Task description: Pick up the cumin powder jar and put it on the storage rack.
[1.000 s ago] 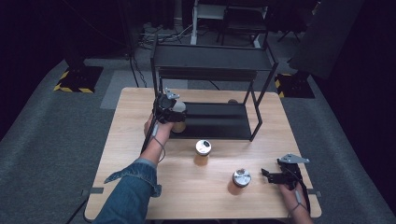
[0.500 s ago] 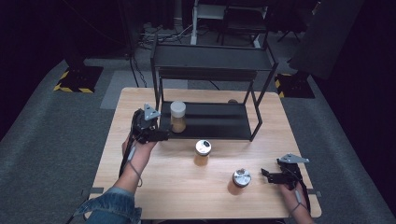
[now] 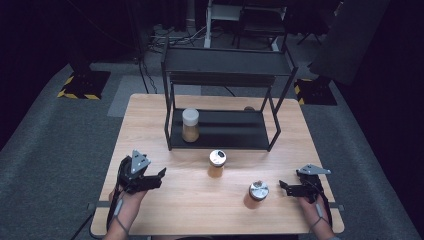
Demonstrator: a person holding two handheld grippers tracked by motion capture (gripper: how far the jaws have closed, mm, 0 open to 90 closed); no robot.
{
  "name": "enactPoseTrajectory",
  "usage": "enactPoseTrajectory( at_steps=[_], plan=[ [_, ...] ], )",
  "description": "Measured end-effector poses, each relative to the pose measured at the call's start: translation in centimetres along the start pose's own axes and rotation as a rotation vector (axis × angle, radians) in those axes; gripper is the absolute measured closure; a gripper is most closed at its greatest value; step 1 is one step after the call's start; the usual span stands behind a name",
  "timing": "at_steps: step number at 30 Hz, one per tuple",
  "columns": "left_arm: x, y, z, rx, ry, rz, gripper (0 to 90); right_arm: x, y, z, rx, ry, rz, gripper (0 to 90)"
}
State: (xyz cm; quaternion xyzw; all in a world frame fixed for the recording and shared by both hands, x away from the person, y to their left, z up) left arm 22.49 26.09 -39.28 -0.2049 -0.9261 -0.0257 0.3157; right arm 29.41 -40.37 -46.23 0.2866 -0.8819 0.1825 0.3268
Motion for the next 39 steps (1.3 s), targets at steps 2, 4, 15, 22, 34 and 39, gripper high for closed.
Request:
enactPoseTrajectory(
  at_steps=[2, 4, 15, 22, 34, 39],
  plan=[
    [-0.2, 0.2, 1.2, 0.006, 0.009, -0.008, 18.4, 0.0, 0.0, 0.0, 0.0, 0.0, 0.0, 8.0],
    [-0.5, 0.5, 2.1, 0.012, 0.024, -0.015, 18.3, 0.0, 0.0, 0.0, 0.0, 0.0, 0.0, 8.0],
    [-2.1, 1.9, 5.7, 0.079, 0.058, -0.028, 17.3, 0.0, 0.0, 0.0, 0.0, 0.0, 0.0, 8.0],
    [-3.2, 2.4, 6.4, 0.098, 0.111, -0.037, 14.8, -0.1, 0.0, -0.1, 0.003, 0.001, -0.002, 7.5],
    [-3.4, 2.2, 6.1, 0.129, 0.136, -0.052, 11.2, -0.3, -1.1, -2.3, -0.028, 0.019, -0.083, 9.3],
    [-3.4, 2.2, 6.2, 0.133, 0.134, -0.056, 11.0, 1.0, -0.4, -5.0, 0.026, -0.043, -0.099, 9.3]
  ],
)
Point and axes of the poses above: each handheld gripper's, and its own axes: x roughly backward along the jaws, z roughly out of its underside, y roughly to its left, the point moved 1 cm from there along -x, roughly forward along the jaws, and after that the axes turned 10 degrees about x, right-handed, at the moved point
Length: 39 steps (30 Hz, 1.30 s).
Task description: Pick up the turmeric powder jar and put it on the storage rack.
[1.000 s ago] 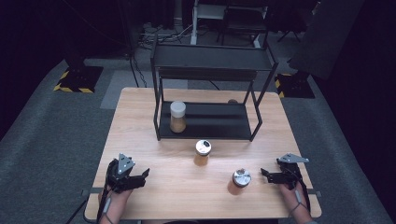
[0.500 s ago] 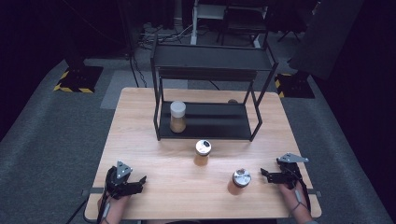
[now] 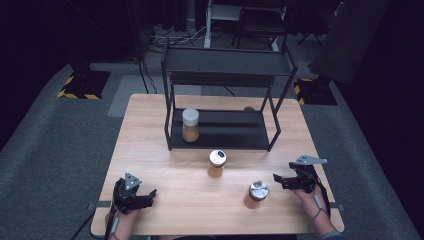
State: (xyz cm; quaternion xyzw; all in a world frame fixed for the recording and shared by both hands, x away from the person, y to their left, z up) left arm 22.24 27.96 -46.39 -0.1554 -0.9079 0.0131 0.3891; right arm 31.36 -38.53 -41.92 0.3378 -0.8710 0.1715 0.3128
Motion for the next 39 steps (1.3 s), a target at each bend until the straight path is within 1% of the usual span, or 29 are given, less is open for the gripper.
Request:
enactPoseTrajectory(
  at_steps=[1, 2, 3, 6, 7, 8, 9, 11, 12, 13, 14, 17, 18, 19, 20, 25, 29, 31, 32, 35, 36, 39],
  plan=[
    [0.0, 0.0, 0.0, 0.0, 0.0, -0.001, 11.0, 0.0, 0.0, 0.0, 0.0, 0.0, 0.0, 9.3],
    [0.0, 0.0, 0.0, 0.001, 0.0, -0.002, 10.6, 0.4, 0.2, -1.2, 0.021, -0.02, -0.008, 9.2],
    [0.0, 0.0, 0.0, 0.002, 0.001, -0.003, 10.6, 0.4, 0.2, -1.2, 0.021, -0.02, -0.008, 9.2],
    [0.1, 0.0, 0.1, 0.003, 0.001, -0.005, 10.0, 1.0, 0.5, -3.2, 0.052, -0.058, -0.029, 9.1],
    [0.1, -0.1, 0.1, 0.007, 0.003, -0.007, 9.7, 1.1, 0.8, -4.4, 0.075, -0.066, -0.037, 9.1],
    [0.2, -0.1, 0.1, 0.006, 0.001, -0.009, 9.3, 1.1, 0.9, -5.0, 0.087, -0.07, -0.038, 9.1],
    [0.2, 0.0, 0.1, 0.005, 0.003, -0.011, 9.3, 1.1, 0.9, -5.0, 0.087, -0.07, -0.038, 9.1],
    [0.2, 0.0, 0.1, 0.009, 0.007, -0.013, 8.0, 1.0, 1.0, -5.9, 0.098, -0.081, -0.049, 9.2],
    [0.2, 0.0, 0.1, 0.01, 0.008, -0.012, 7.4, 0.9, 1.2, -6.7, 0.113, -0.088, -0.055, 9.1],
    [0.2, 0.1, 0.1, 0.01, 0.008, -0.01, 7.0, 0.9, 1.4, -7.1, 0.122, -0.091, -0.058, 9.1],
    [0.2, 0.1, 0.2, 0.013, 0.008, -0.01, 7.0, 0.9, 1.4, -7.1, 0.122, -0.091, -0.058, 9.1],
    [0.3, 0.1, 0.2, 0.011, 0.009, -0.011, 6.4, 0.6, 1.7, -8.4, 0.142, -0.095, -0.069, 9.0],
    [0.2, 0.1, 0.2, 0.011, 0.009, -0.01, 6.3, 0.6, 1.8, -8.8, 0.149, -0.096, -0.074, 9.0],
    [0.3, 0.1, 0.2, 0.011, 0.009, -0.01, 6.1, 0.3, 2.1, -9.6, 0.164, -0.098, -0.082, 8.9],
    [0.3, 0.1, 0.2, 0.011, 0.009, -0.009, 6.1, 0.3, 2.1, -9.6, 0.164, -0.098, -0.082, 8.9],
    [0.3, 0.1, 0.1, 0.009, 0.012, -0.008, 5.5, -0.6, 2.8, -11.7, 0.193, -0.1, -0.112, 8.6],
    [0.2, 0.1, 0.1, 0.007, 0.012, -0.008, 5.1, -1.3, 3.7, -13.3, 0.216, -0.103, -0.13, 8.3],
    [0.2, 0.1, 0.1, 0.007, 0.012, -0.008, 5.1, -2.1, 4.5, -14.5, 0.235, -0.104, -0.151, 8.1],
    [0.2, 0.1, 0.1, 0.007, 0.013, -0.007, 5.1, -2.1, 4.5, -14.5, 0.235, -0.104, -0.151, 8.1],
    [0.2, 0.2, 0.1, 0.007, 0.013, -0.006, 4.8, -3.2, 5.4, -15.8, 0.257, -0.097, -0.175, 8.0],
    [0.2, 0.2, 0.1, 0.006, 0.014, -0.005, 4.8, -3.2, 5.4, -15.8, 0.257, -0.097, -0.175, 8.0],
    [0.2, 0.2, 0.1, 0.004, 0.015, -0.004, 4.6, -4.3, 6.2, -16.9, 0.272, -0.078, -0.197, 7.8]
  ],
)
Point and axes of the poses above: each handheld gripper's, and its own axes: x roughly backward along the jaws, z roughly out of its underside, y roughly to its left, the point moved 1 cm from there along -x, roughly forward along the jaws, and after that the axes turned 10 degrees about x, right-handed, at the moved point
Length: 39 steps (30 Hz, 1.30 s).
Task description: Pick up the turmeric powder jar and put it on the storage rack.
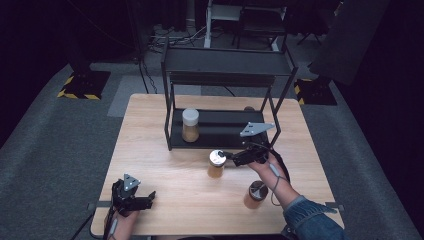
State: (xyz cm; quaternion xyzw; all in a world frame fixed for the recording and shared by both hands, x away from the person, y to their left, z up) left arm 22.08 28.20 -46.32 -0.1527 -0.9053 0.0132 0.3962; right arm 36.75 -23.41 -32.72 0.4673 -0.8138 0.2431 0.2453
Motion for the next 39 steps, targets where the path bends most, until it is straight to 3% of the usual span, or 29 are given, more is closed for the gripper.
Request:
enactPoseTrajectory(
  at_steps=[4, 18, 23, 32, 39],
  plan=[
    [0.0, 0.0, 0.0, 0.001, 0.0, 0.0, 4.6, -2.2, 0.5, -1.2, 0.017, 0.038, -0.031, 7.8],
    [0.0, 0.0, 0.0, 0.0, 0.002, 0.002, 4.5, -7.0, 0.8, -2.5, 0.02, 0.168, -0.094, 9.6],
    [0.0, 0.1, 0.0, -0.003, 0.002, 0.003, 4.4, -8.9, 0.6, -2.8, 0.016, 0.237, -0.121, 17.5],
    [0.0, 0.1, 0.0, -0.003, 0.002, 0.004, 4.3, -10.2, 0.5, -3.6, 0.022, 0.327, -0.148, 30.4],
    [0.0, 0.1, 0.0, -0.003, 0.003, 0.004, 4.3, -10.2, 0.7, -3.9, 0.031, 0.336, -0.142, 31.1]
  ],
)
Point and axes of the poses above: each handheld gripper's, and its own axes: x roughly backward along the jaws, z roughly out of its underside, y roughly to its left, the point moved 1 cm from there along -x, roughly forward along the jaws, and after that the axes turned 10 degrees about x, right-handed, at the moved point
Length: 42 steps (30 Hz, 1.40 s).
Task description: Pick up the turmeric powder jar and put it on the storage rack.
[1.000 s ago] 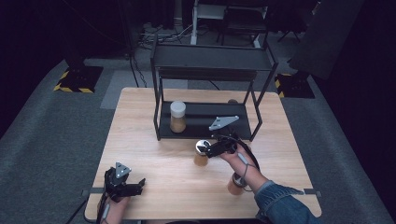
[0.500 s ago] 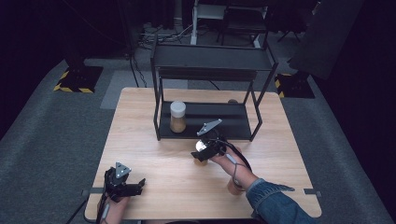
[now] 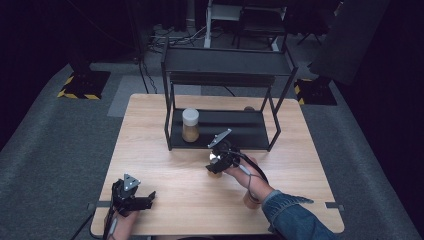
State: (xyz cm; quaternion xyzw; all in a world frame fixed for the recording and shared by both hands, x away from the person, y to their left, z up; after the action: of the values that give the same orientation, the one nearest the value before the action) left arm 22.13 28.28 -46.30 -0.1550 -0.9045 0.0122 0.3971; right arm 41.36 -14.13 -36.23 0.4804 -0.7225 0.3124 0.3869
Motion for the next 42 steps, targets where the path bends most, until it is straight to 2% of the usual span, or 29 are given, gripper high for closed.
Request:
enactPoseTrajectory(
  at_steps=[5, 12, 16, 20, 21, 26, 28, 33, 42],
  plan=[
    [0.0, 0.0, 0.0, 0.0, 0.0, 0.0, 4.3, 0.8, -0.3, -0.4, -0.004, -0.005, 0.007, 31.2],
    [0.0, 0.0, 0.0, 0.0, 0.0, 0.0, 4.3, 2.5, -1.4, -1.8, -0.01, -0.014, 0.05, 31.2],
    [0.0, 0.0, 0.0, 0.0, 0.0, 0.0, 4.3, 3.0, -2.4, -2.8, -0.021, -0.022, 0.074, 31.3],
    [0.0, 0.0, 0.0, -0.002, -0.001, 0.002, 4.3, 3.2, -4.0, -4.1, -0.053, -0.032, 0.105, 31.3],
    [0.0, 0.0, 0.0, -0.001, 0.0, 0.002, 4.3, 3.2, -4.0, -4.1, -0.053, -0.032, 0.105, 31.3],
    [0.0, 0.1, 0.0, -0.002, 0.0, 0.002, 4.3, 2.6, -5.9, -5.0, -0.092, -0.039, 0.134, 31.3],
    [0.0, 0.1, 0.0, -0.002, -0.001, 0.002, 4.3, 1.8, -6.9, -5.3, -0.112, -0.04, 0.144, 31.3],
    [0.0, 0.1, 0.0, -0.005, -0.001, 0.002, 4.3, 0.5, -7.8, -5.6, -0.146, -0.024, 0.151, 31.3],
    [0.0, 0.1, 0.0, -0.004, 0.0, 0.003, 4.3, -2.1, -8.8, -5.9, -0.167, 0.01, 0.155, 31.2]
  ],
)
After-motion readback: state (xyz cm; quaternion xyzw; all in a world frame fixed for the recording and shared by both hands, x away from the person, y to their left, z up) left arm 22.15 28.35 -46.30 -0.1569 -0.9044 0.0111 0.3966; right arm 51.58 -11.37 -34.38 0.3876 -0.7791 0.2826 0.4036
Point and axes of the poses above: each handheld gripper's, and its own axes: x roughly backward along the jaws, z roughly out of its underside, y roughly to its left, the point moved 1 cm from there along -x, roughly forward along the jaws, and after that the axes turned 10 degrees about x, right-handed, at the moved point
